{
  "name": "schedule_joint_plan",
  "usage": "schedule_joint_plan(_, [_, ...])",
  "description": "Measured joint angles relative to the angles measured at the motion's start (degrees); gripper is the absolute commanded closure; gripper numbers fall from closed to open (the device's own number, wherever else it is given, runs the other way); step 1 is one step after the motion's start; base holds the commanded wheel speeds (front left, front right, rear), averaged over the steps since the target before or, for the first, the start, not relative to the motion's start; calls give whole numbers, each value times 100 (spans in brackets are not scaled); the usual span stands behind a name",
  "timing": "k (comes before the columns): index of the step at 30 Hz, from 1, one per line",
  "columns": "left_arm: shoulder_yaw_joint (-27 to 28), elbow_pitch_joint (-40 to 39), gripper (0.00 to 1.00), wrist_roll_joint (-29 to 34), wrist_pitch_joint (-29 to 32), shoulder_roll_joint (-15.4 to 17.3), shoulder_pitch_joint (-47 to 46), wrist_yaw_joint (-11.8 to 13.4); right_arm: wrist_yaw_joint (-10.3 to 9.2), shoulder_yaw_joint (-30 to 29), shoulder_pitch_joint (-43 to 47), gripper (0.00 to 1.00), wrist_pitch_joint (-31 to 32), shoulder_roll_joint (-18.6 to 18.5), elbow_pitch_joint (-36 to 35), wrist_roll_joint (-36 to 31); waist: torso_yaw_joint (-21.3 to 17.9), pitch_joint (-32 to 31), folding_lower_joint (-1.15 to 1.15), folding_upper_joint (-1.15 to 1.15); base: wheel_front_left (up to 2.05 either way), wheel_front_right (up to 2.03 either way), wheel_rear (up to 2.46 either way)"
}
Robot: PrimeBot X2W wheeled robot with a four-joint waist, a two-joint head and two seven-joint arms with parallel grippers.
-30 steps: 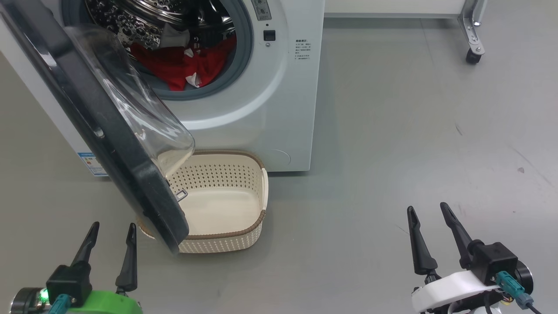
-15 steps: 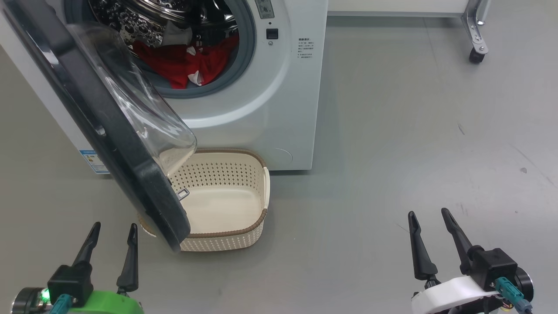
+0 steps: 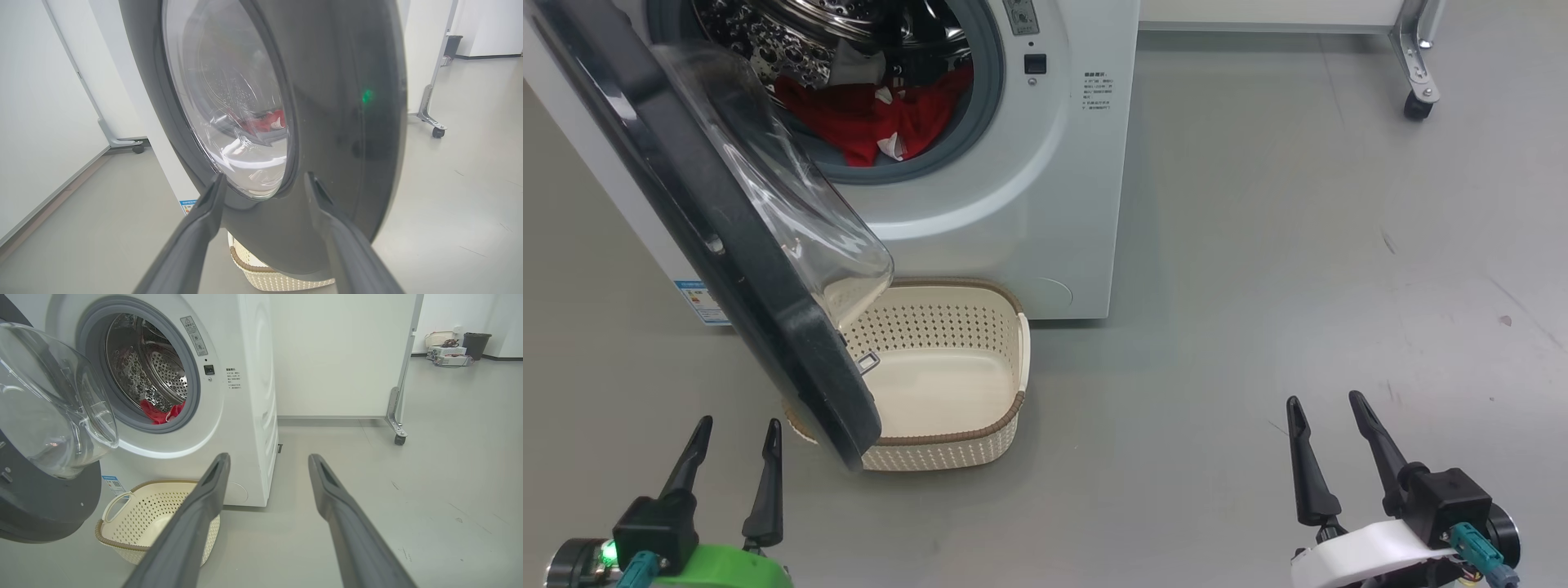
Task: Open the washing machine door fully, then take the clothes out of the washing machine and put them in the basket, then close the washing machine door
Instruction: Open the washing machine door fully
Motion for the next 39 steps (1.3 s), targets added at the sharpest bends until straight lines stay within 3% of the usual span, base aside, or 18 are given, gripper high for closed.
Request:
schedule_joint_plan(24, [-35, -3, 0, -1, 0, 0, 2, 0, 170, -246, 105, 0, 0, 109, -20, -209, 28, 17, 0, 0, 0, 0, 0])
schedule_joint_plan(27, [-178, 12, 100, -7, 0, 31, 3, 0, 191, -258, 105, 0, 0, 115, -19, -216, 29, 9, 0, 0, 0, 0, 0])
schedule_joint_plan(39, [-189, -20, 100, -77, 0, 56, 8, 0, 244, -319, 105, 0, 0, 174, -11, -294, 31, 4, 0, 0, 0, 0, 0])
